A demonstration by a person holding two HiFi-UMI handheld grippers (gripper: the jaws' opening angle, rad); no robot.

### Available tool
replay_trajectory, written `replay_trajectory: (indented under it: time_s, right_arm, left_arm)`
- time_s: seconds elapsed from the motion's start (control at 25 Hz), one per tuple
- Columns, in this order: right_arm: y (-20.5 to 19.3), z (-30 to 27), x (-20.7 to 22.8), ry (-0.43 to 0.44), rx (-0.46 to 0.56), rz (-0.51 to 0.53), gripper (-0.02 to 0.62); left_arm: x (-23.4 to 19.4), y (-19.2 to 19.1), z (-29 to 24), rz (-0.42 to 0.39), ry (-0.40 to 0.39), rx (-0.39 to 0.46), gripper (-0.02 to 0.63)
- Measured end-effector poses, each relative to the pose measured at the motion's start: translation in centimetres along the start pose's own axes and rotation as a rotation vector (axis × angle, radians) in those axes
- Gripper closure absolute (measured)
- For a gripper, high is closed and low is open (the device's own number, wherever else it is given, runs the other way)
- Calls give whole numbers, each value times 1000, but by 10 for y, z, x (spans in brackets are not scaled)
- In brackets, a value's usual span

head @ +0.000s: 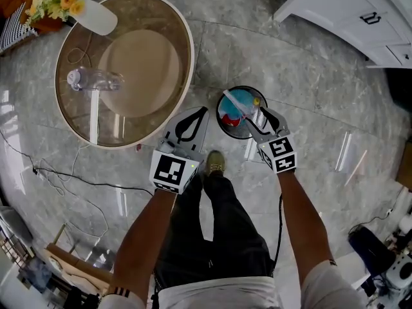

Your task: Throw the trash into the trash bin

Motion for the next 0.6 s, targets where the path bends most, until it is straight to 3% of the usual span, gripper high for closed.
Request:
replay_trajectory:
  time_s: [0.44, 0.52, 0.6]
  right_arm:
    - [11, 5, -6, -25, 48, -3, 374]
    - [18, 7, -11, -26, 73, 9, 401]
    - [27, 10, -17, -26, 108, 28, 473]
  left_arm:
    - [-2, 2, 6, 1, -5, 16, 606]
    - [-4, 3, 12, 3, -1, 18, 606]
    - [-6, 4, 17, 15, 5, 23, 606]
Point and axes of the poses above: the fingertips, and each gripper's own axes: z backward along the fingers, x to its right, y out of its top, the point moved 8 cm from there along z, backward along the fingers, and after that the axes turned 6 degrees about y, right-handed, at the moved point
